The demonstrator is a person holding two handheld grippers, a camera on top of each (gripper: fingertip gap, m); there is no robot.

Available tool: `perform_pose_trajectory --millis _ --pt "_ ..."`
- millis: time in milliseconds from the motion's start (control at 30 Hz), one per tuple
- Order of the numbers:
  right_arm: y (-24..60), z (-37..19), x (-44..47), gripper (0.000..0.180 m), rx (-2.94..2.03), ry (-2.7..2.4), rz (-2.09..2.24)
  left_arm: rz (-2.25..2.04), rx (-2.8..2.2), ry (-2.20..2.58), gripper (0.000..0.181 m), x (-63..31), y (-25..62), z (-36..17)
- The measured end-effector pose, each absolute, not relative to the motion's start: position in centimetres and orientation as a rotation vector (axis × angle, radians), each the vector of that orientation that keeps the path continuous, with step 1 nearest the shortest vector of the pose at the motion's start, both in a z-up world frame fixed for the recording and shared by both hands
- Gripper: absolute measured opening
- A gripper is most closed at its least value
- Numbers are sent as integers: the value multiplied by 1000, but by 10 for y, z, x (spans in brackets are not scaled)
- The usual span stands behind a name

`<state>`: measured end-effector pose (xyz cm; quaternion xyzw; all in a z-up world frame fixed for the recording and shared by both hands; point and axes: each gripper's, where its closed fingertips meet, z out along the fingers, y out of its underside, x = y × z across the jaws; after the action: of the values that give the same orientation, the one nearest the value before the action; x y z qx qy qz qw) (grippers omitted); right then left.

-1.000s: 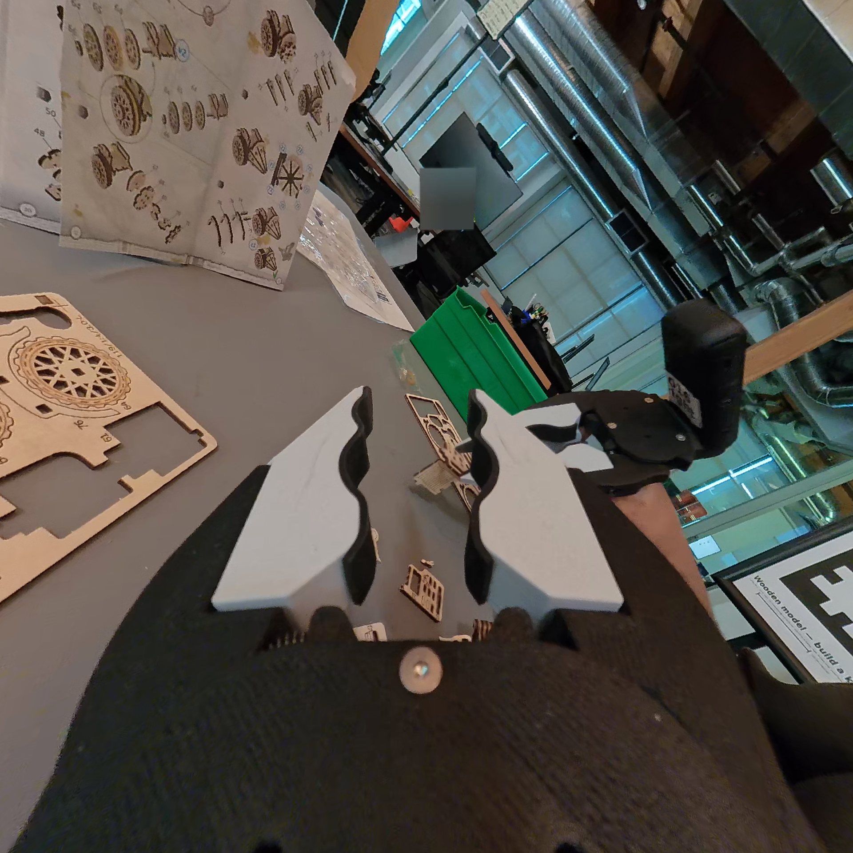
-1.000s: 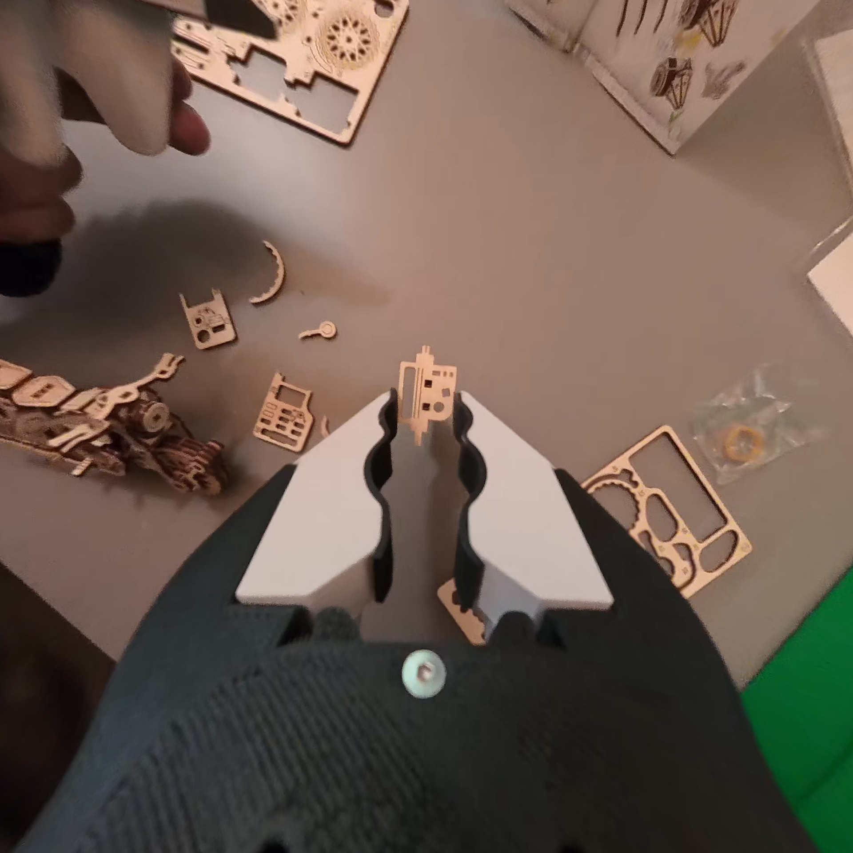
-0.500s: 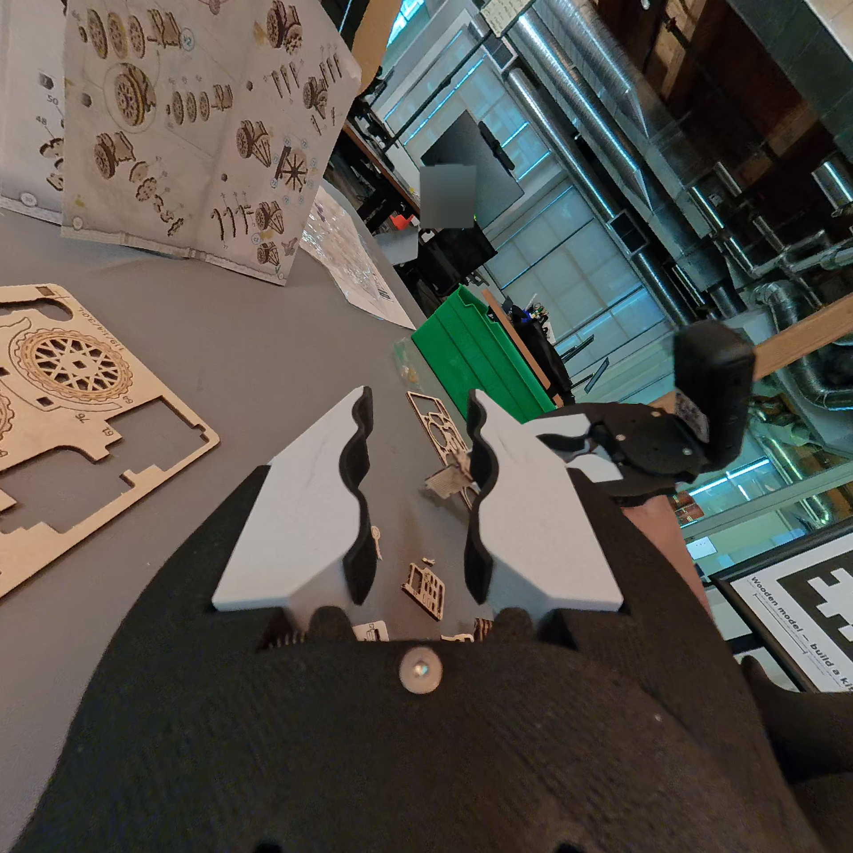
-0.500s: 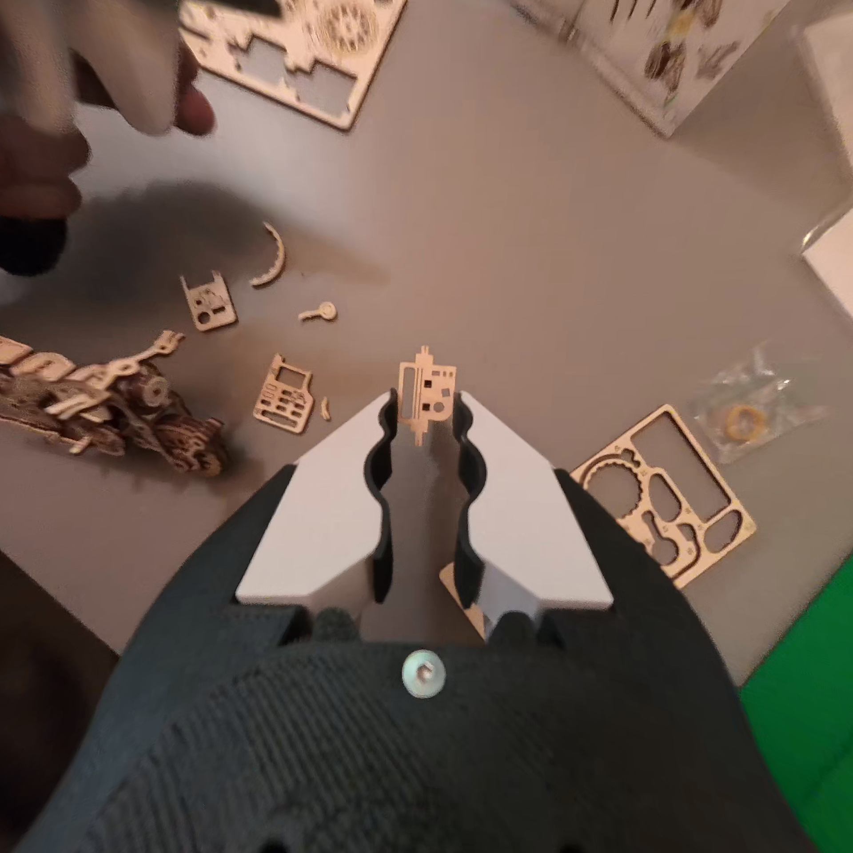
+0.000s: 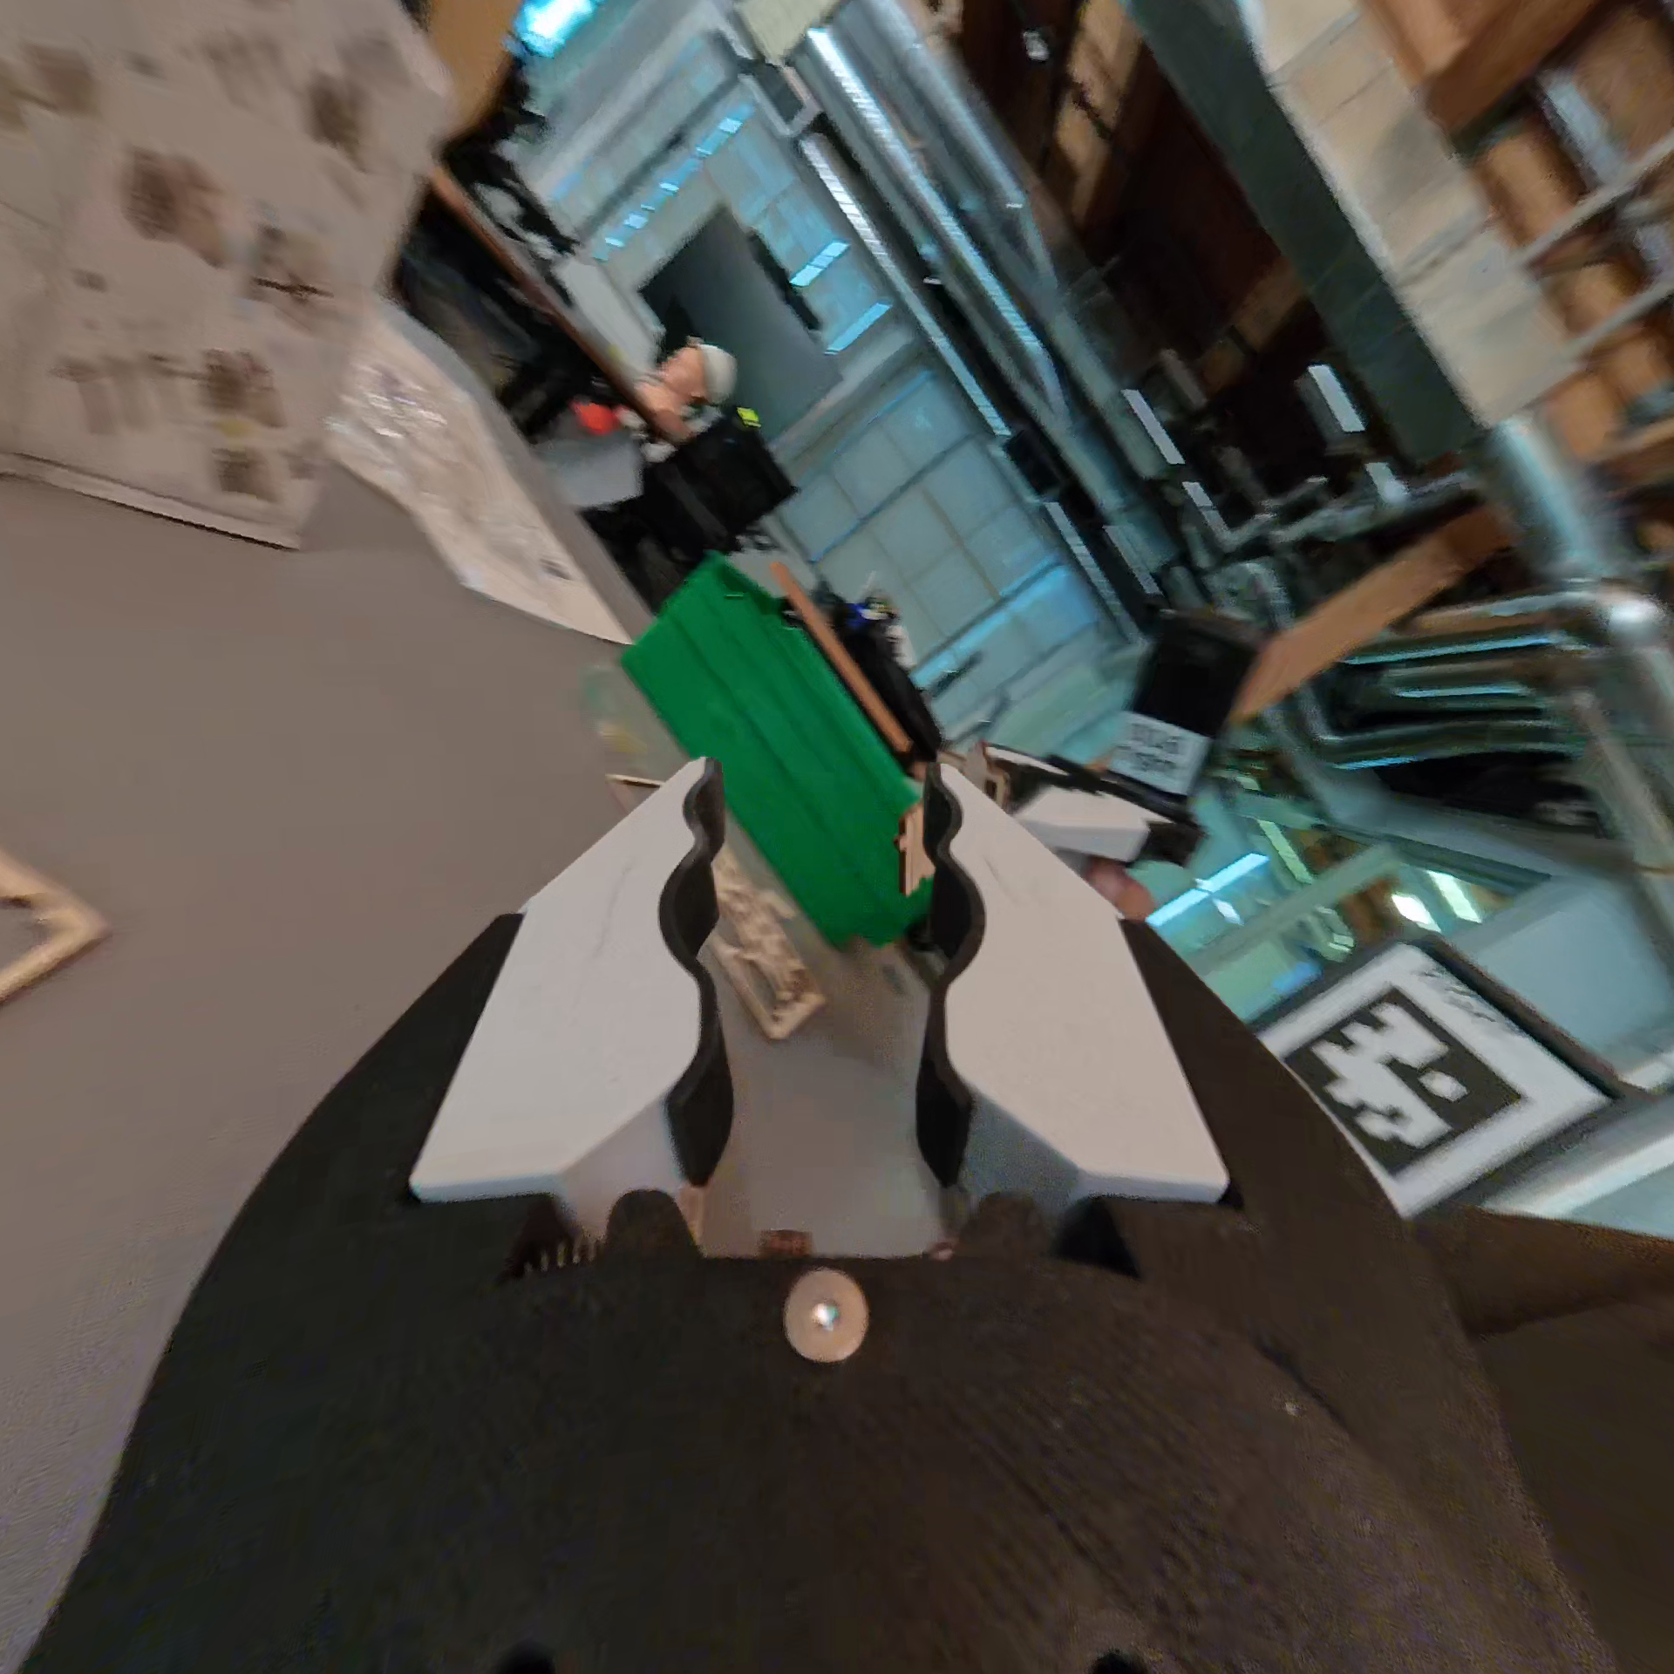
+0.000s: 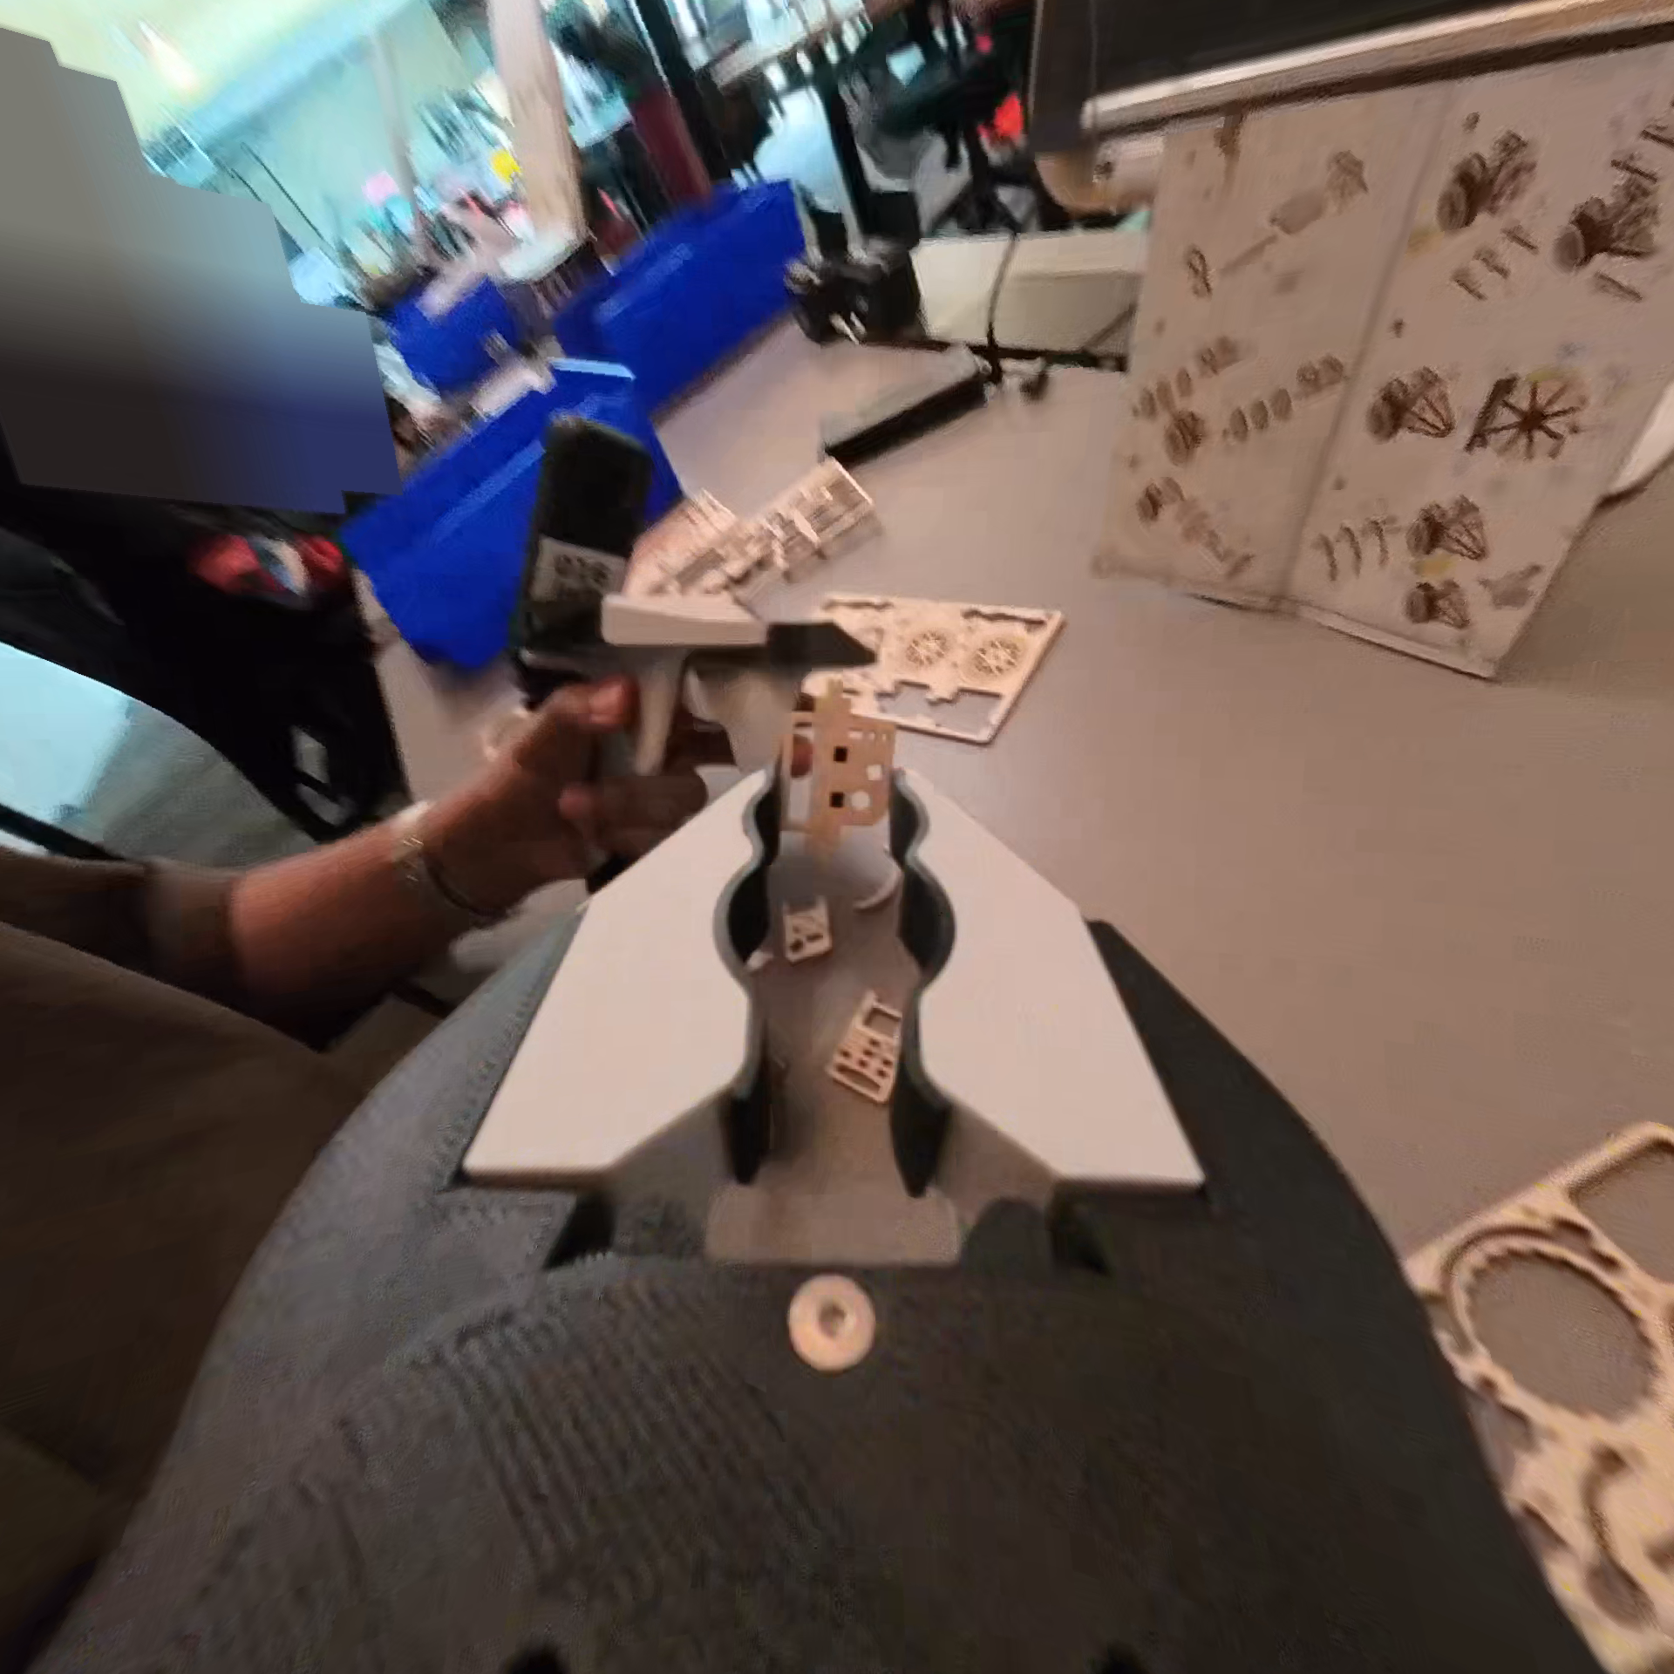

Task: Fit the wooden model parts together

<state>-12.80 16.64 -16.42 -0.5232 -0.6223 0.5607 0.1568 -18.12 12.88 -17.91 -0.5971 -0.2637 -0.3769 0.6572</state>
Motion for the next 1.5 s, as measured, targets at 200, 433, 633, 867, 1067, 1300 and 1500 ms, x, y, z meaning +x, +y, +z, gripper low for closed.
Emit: perform_pose_trajectory --millis 200,433,633,867,1067,1300,1500 --pt "158 -129 -120 23 -1467 -1574 2160 -1089 -1301 -440 43 -128 134 -142" --pt "143 -125 -119 22 -1440 -1587 2246 -1060 -1299 -401 19 -124 130 -132" --pt "138 -122 -120 23 -1428 -1570 2256 -1058 -1289 -380 6 -120 129 -128" --pt "135 -122 -119 23 -1425 -1573 2269 -1079 -1271 -354 1 -113 129 -125" --pt "134 -121 -118 23 -1414 -1584 2268 -1054 -1279 -319 1 -112 128 -125" --pt "166 -91 -122 31 -1236 -1327 2061 -1120 -1181 -350 1 -119 124 -121" --pt "167 -77 -115 0 -990 -1206 1706 -1218 -1113 -321 2 -114 120 -117"
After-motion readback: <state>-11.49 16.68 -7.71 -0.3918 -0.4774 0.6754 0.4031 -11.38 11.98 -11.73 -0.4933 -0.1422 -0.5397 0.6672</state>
